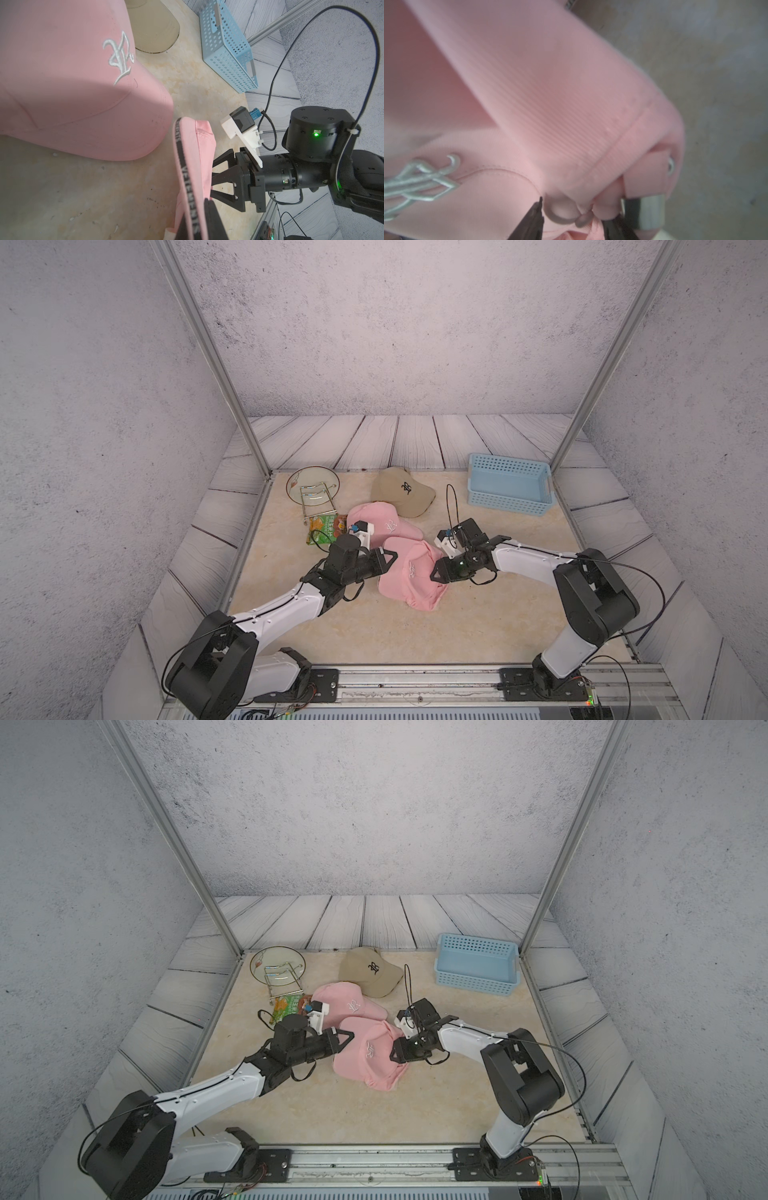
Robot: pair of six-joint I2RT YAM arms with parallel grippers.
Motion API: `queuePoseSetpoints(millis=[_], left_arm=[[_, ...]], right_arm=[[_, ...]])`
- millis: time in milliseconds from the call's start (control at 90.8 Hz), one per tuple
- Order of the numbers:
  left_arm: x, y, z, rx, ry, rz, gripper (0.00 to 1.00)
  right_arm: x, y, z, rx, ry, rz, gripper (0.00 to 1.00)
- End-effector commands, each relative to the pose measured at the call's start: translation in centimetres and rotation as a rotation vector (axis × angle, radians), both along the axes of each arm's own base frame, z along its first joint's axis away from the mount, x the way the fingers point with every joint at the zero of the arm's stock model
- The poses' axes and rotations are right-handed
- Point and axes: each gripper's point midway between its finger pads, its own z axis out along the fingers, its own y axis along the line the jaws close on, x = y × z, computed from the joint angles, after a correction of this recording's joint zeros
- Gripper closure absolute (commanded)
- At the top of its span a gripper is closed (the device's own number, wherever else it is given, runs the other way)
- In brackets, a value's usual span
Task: Turn the baseball cap inside out
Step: Turn over the baseball cap.
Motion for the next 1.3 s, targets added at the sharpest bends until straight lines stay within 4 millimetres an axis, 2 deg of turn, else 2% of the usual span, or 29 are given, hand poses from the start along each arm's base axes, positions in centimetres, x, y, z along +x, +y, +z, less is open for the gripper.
queuePoseSetpoints(millis=[0,165,275,352,429,550,837,1035,1101,1189,1288], left_arm=[[0.1,-0.2,-0.1,0.003,-0.021,-0.005,1.0],[0.3,0.0,-0.5,0.016,-0.013,0.01,1.0],[0.3,0.1,-0.7,0.022,-0.011,0.015,1.0],[0.3,0.1,-0.8,0.024,-0.012,0.011,1.0],[0.2,0.0,-0.8,0.023,-0.01,0.005,1.0],[0.2,-0.1,-1.1,0.026,-0.004,-0.001,1.0],[0.3,-0.2,-1.5,0.028,0.003,-0.005,1.0],[0.2,-0.2,-1.7,0.027,0.008,-0.006,1.0],[0.3,-0.2,-1.6,0.026,0.006,-0.004,1.0],[0.3,-0.1,-1.7,0.035,0.006,0.003,1.0],[0.4,0.9,-2.2,0.069,0.022,0.044,1.0]], right_arm=[[0.0,1.5,0.2,0.039,0.01,0.027,0.55],[-0.4,2.2,0.5,0.079,0.019,0.048,0.66],[-0.5,2.2,0.4,0.083,0.014,0.055,0.69],[-0.5,2.2,0.1,0.077,0.018,0.052,0.68],[-0.3,2.1,-0.4,0.058,0.026,0.043,0.6],[-0.4,1.9,-1.4,0.004,0.025,0.047,0.57],[-0.4,1.1,-3.8,-0.177,-0.006,0.053,0.58],[-0.7,1.3,-5.1,-0.243,-0.008,0.079,0.76],[-0.7,1.6,-5.0,-0.226,-0.012,0.082,0.86],[-0.7,2.3,-4.1,-0.174,-0.031,0.09,0.99],[-0.7,3.3,-1.8,-0.068,-0.066,0.104,1.0]])
